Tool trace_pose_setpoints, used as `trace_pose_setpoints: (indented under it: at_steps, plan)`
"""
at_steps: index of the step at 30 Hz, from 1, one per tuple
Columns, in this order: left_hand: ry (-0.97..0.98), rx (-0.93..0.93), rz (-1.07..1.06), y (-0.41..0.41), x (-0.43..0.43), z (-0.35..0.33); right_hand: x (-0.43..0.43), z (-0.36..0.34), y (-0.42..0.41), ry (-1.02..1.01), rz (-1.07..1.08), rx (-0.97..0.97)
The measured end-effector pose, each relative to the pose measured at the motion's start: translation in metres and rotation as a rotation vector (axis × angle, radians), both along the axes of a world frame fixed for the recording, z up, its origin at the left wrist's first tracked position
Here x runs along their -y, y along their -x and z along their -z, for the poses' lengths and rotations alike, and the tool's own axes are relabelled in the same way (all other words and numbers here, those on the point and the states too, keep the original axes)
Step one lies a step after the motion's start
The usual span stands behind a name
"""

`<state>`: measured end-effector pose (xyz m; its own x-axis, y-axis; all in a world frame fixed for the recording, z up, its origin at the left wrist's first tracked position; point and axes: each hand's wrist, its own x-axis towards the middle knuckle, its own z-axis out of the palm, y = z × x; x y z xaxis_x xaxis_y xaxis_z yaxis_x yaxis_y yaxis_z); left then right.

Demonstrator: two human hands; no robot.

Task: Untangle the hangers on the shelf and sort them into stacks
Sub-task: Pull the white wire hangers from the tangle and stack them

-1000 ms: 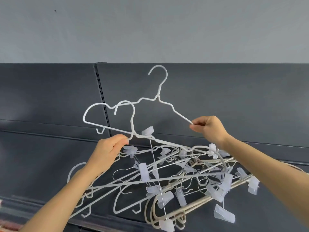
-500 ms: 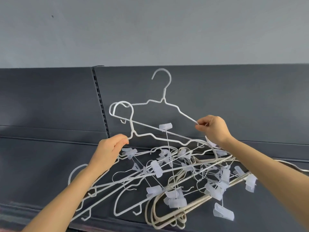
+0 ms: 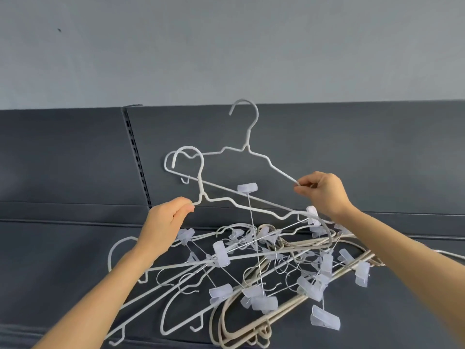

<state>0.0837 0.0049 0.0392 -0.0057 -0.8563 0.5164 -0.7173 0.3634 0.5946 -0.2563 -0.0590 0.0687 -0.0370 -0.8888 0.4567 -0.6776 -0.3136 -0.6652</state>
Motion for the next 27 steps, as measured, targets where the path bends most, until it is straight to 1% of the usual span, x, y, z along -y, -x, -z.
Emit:
trace_pose_setpoints:
  at_steps: [4,9,14,16,19,22,25,27]
  plan:
    - [0.114,0.098,0.038,0.013,0.005,-0.017,-0.003,-0.004,0.007,-0.065,-0.061,0.006]
    - [0.056,0.239,0.078,0.027,0.018,-0.033,-0.009,-0.006,0.01,-0.051,-0.135,-0.011]
    - [0.069,0.41,0.097,0.035,0.035,-0.047,-0.009,-0.01,0.019,-0.061,-0.159,0.006]
    - [0.056,0.404,0.103,0.036,0.038,-0.051,-0.009,-0.009,0.021,-0.065,-0.16,0.01]
    - [-0.033,0.357,0.13,0.034,0.041,-0.055,-0.009,-0.005,0.023,-0.056,-0.166,-0.011]
    - [-0.019,0.364,0.122,0.034,0.042,-0.056,-0.008,-0.003,0.022,-0.053,-0.165,-0.027]
    - [-0.02,0.295,0.101,0.036,0.043,-0.052,-0.009,-0.002,0.022,-0.037,-0.169,-0.087]
    - [-0.017,0.233,0.093,0.035,0.042,-0.047,-0.008,-0.001,0.027,-0.012,-0.128,-0.092]
